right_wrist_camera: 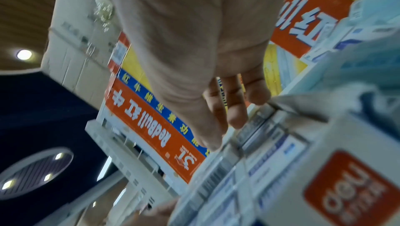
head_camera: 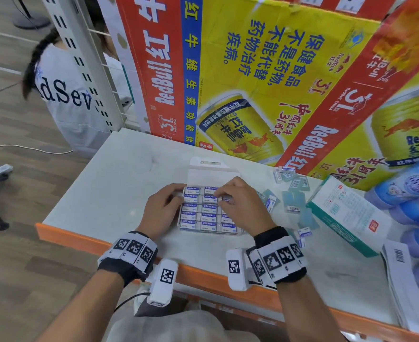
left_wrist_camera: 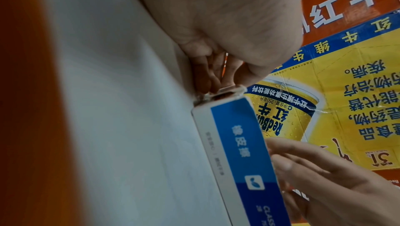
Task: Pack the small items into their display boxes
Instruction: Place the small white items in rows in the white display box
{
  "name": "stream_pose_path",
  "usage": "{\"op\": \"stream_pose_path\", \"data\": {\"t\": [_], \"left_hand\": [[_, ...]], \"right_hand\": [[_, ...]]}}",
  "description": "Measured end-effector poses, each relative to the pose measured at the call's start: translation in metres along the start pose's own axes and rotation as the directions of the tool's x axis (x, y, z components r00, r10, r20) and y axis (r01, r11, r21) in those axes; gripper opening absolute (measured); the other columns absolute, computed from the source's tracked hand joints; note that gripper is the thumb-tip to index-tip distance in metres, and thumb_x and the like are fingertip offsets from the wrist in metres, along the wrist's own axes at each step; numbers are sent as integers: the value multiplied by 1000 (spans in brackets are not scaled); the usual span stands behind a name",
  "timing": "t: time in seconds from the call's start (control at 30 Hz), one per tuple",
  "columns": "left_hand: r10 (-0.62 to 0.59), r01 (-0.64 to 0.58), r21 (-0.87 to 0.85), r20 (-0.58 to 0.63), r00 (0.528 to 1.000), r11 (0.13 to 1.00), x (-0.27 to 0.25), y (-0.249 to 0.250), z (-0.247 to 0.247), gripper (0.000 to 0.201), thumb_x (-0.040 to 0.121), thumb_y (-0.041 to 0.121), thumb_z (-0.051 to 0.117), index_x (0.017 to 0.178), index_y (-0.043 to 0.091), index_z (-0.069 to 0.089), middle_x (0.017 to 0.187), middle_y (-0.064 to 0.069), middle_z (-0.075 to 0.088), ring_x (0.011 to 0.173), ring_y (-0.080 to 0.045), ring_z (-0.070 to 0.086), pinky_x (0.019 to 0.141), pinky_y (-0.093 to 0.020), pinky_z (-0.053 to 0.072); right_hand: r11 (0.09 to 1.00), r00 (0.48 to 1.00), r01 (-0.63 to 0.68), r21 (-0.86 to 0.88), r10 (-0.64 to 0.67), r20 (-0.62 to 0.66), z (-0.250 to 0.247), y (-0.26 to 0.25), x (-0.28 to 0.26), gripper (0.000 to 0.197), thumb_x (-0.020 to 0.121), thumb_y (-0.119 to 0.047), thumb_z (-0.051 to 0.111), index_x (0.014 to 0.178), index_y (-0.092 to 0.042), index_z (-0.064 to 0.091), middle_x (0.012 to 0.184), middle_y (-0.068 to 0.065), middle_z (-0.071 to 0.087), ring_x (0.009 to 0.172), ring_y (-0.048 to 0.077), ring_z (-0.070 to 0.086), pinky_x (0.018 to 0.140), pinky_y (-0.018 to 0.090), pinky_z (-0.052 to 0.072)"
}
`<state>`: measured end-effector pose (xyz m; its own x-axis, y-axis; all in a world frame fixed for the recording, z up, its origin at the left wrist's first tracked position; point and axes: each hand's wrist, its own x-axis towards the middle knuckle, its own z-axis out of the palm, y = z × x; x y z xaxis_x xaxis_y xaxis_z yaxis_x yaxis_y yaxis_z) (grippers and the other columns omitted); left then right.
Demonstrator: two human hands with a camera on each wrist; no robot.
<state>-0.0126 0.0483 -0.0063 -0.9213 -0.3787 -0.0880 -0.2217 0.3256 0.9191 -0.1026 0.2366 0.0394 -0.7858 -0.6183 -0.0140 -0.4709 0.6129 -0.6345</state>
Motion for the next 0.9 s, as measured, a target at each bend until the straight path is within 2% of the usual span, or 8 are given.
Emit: {"op": "stream_pose_path", "data": {"t": [0.1,0.2,0.33,0.47,0.6,0.7,0.77,0.9], "left_hand": [[-2,2,-6,5,1000,1000,-1,2,0,36,78,27,43,107,28,66,96,13,70,92,-9,64,85,-34,51],[-6,6,-7,5,1000,1000,-1,3,0,37,78,28,43,106,29,66,96,13,70,91,-7,64,84,-33,52],[-15,15,-17,6,1000,1000,-1,3,0,40,77,28,43,109,24,66,98,7,70,94,-14,64,86,-39,52],[-20,21,-32,4,1000,999,-1,2,0,40,77,27,43,109,23,66,98,4,70,95,-17,64,86,-44,52],[-25,26,-57,21,999,998,0,0,0,38,77,27,44,108,25,66,97,6,71,95,-12,64,88,-37,50],[-27,30,-77,37,999,997,0,0,-1,39,76,26,44,108,25,66,98,5,71,96,-14,64,89,-37,49],[-27,30,-85,44,999,996,0,-1,-2,39,76,26,44,108,25,66,100,4,71,97,-17,63,90,-38,49],[-42,47,-102,51,998,994,0,-1,-2,40,76,25,44,110,25,66,96,1,71,96,-20,64,91,-42,49]], "right_hand": [[992,991,-17,121,33,-130,-13,10,-8,13,86,-12,62,95,-17,69,91,-7,53,79,-4,54,75,9,42],[987,962,-82,138,114,-247,-32,28,-20,11,87,-13,61,87,-22,68,87,-11,55,74,-10,54,68,1,39],[966,893,-239,95,257,-369,-53,60,-38,13,87,-11,58,91,-17,69,93,2,64,74,1,55,67,7,38],[926,829,-368,78,365,-424,-64,83,-56,20,87,-9,53,100,-16,68,100,5,64,73,0,52,68,13,33],[903,861,-430,10,413,-298,-65,93,-61,32,84,-4,57,113,-12,64,112,8,59,92,15,52,79,14,31],[895,873,-443,-52,418,-250,-61,94,-59,37,79,1,57,112,-13,66,116,11,58,105,27,53,96,32,40],[890,872,-451,-71,422,-246,-59,95,-59,38,77,5,55,107,-14,68,113,11,59,105,30,52,96,41,42],[877,858,-473,-82,437,-270,-58,98,-54,26,80,2,55,94,-15,68,101,9,59,99,30,53,90,40,43]]}}
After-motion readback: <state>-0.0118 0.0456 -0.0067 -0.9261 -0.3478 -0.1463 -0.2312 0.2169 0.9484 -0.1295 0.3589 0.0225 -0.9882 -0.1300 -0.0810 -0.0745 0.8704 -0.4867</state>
